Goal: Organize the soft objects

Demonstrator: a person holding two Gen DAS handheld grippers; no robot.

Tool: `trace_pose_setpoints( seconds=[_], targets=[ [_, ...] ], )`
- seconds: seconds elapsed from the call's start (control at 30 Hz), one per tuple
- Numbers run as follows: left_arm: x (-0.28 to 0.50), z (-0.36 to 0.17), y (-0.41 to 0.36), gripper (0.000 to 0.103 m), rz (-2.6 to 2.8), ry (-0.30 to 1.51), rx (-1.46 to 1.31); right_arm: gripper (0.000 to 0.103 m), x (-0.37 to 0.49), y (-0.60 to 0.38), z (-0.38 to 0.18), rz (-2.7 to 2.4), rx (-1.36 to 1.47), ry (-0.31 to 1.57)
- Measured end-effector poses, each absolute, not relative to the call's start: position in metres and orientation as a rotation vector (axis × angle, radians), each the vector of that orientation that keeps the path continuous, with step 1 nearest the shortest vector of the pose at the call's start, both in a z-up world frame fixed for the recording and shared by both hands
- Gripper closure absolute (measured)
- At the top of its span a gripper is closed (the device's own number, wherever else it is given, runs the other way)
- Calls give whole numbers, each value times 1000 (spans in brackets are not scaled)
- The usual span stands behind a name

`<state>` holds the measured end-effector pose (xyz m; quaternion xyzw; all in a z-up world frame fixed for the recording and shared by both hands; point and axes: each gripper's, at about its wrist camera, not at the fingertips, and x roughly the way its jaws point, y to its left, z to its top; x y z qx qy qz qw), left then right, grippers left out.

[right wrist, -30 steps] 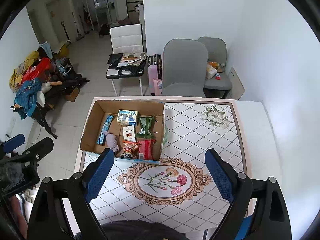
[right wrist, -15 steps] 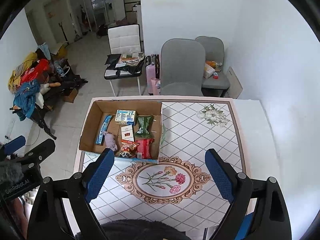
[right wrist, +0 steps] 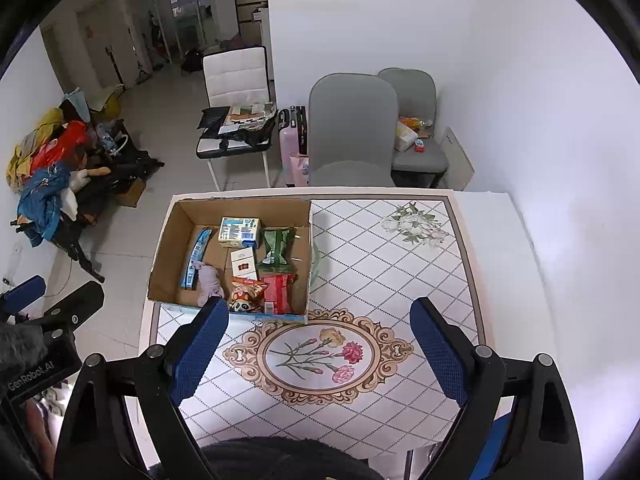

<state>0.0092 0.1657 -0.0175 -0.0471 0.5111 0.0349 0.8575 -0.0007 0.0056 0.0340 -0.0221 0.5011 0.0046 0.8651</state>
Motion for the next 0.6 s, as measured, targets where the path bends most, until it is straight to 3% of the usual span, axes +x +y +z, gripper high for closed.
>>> trace_pose_setpoints(
  seconds=[0.6],
  targets=[
    [11, -15, 161, 3, 61, 1074, -85, 9, 0, -1, 37, -8, -27, 1049]
  ],
)
